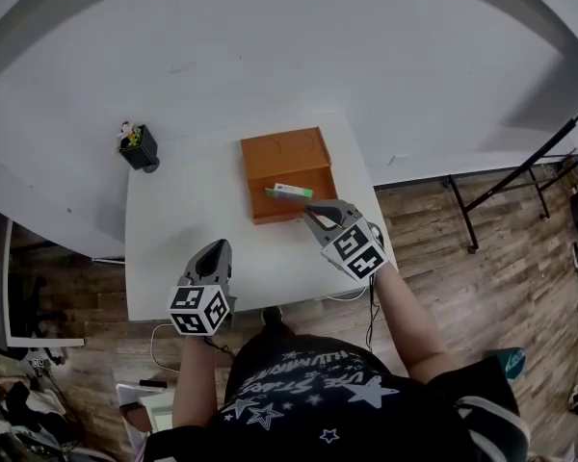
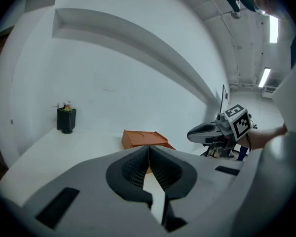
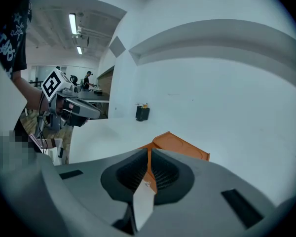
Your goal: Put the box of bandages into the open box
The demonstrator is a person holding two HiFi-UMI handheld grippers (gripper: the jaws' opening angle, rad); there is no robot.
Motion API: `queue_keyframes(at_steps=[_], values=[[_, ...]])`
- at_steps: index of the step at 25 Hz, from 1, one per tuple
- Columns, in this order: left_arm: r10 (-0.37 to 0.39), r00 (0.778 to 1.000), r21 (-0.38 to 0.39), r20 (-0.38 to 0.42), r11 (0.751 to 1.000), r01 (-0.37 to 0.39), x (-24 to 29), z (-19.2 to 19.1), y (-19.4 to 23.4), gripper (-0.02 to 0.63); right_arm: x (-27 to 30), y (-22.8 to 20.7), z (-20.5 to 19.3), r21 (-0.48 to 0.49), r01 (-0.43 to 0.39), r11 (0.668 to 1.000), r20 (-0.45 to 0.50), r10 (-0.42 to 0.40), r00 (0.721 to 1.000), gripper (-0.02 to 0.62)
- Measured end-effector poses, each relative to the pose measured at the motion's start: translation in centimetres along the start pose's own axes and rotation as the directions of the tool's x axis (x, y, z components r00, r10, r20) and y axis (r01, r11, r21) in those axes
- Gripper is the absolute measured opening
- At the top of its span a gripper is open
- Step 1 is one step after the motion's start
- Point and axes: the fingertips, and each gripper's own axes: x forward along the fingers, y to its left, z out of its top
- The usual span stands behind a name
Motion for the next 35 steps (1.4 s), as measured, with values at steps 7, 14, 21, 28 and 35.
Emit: queue_keyframes(at_steps=[7, 14, 21, 28, 35], values=[[0.002, 1.000, 0.001, 0.011, 1.000, -0.002, -2.2, -1.2, -2.5, 0.020, -2.9, 2.0, -1.4, 0.045, 0.023, 0.999, 0.027, -0.024, 0.999, 0.052], [-0.006, 1.000, 0.005, 0.010, 1.000, 0.006, -4.8, -3.3, -6.0, 0.020, -7.0, 3.5, -2.9, 0.067, 0.087, 0.994, 0.069, -0.092, 0.993, 0.048], [-0.019, 1.000, 0.005, -0.008, 1.000, 0.019, -7.7, -5.5, -9.3, 0.020, -11.0, 5.8, -5.3, 0.090, 0.100, 0.991, 0.061, -0.105, 0.993, 0.048], [-0.010, 1.000, 0.006, 0.004, 1.000, 0.010, -10.8, -7.1, -11.8, 0.020, -14.6, 8.4, -7.2, 0.143, 0.103, 0.984, 0.063, -0.113, 0.992, 0.048], [-0.003, 1.000, -0.007, -0.013, 1.000, 0.003, -13.9, -9.7, -13.4, 0.020, -16.6, 11.3, -8.8, 0.179, 0.080, 0.981, 0.057, -0.091, 0.994, 0.048]])
